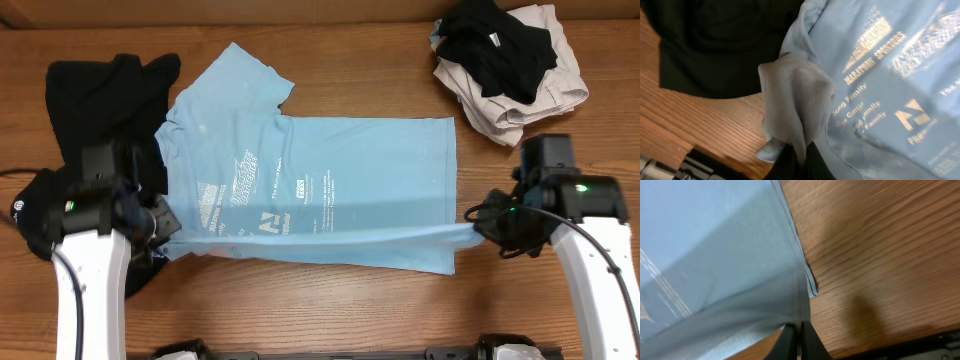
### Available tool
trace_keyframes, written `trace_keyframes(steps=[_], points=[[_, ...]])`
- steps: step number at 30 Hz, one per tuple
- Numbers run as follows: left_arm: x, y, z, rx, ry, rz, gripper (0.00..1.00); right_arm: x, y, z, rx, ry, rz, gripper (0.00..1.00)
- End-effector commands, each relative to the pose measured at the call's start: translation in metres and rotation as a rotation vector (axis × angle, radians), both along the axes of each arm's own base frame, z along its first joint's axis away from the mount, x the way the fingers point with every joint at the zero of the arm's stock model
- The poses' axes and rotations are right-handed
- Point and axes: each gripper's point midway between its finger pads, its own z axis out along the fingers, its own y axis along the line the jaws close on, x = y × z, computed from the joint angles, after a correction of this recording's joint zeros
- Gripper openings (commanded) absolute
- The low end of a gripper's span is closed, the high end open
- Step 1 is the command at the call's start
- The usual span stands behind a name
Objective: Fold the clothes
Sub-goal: 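Release the T-shirt's lower edge and move both grippers to its top edge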
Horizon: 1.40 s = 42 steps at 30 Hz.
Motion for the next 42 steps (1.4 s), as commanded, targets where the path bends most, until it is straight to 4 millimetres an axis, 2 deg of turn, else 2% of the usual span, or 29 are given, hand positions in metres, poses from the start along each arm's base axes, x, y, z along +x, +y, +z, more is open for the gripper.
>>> trace_keyframes(steps=[1,3,9,15,16,19,21,22,23,24,27,31,34,37,39,42], points=[[0.006,0.006,-0.023,0.002,0.088,0.018,0.04,-0.004,0.009,-0.02,0.031,0.031,0.013,0.04],[0.014,0.008,-0.037,-0.004,0.122,0.018,0.04,-0.001,0.01,-0.03,0.039,0.027,0.014,0.04],[0.057,0.016,-0.08,-0.002,0.108,0.017,0.04,0.025,0.005,-0.054,0.013,-0.017,0.012,0.04],[0.093,0.015,-0.101,-0.031,0.026,0.01,0.04,0.06,0.003,-0.071,0.001,-0.083,0.011,0.05],[0.097,0.015,-0.103,-0.037,0.015,0.009,0.08,0.064,0.003,-0.075,0.002,-0.085,0.012,0.13],[0.104,0.016,-0.102,-0.032,-0.012,0.009,0.19,0.072,0.003,-0.084,0.004,-0.085,0.016,0.19],[0.107,0.017,-0.101,-0.029,-0.026,0.008,0.37,0.073,0.003,-0.085,0.004,-0.086,0.015,0.29],[0.108,0.017,-0.101,-0.026,-0.029,-0.007,0.51,0.074,0.003,-0.085,0.004,-0.089,0.016,0.31],[0.11,0.017,-0.1,-0.021,-0.03,-0.035,0.61,0.074,0.003,-0.083,0.003,-0.091,0.019,0.33],[0.112,0.018,-0.097,-0.013,-0.032,-0.07,0.66,0.076,0.003,-0.081,0.003,-0.092,0.02,0.35],[0.121,0.019,-0.079,0.008,-0.041,-0.162,0.84,0.087,0.008,-0.061,0.023,-0.124,0.082,0.4],[0.15,0.013,-0.028,-0.011,-0.126,-0.275,0.99,0.106,0.014,-0.016,0.041,-0.19,0.172,0.62],[0.182,-0.013,0.028,-0.069,-0.288,-0.476,1.0,0.122,0.016,0.032,0.029,-0.265,0.244,0.64],[0.215,-0.031,0.078,-0.023,-0.448,-0.597,0.99,0.133,0.016,0.071,0.014,-0.341,0.267,0.6],[0.241,-0.044,0.1,0.041,-0.53,-0.671,0.98,0.14,0.017,0.091,0.004,-0.391,0.289,0.59],[0.276,-0.055,0.106,0.125,-0.565,-0.705,1.0,0.144,0.019,0.104,-0.007,-0.425,0.305,0.59]])
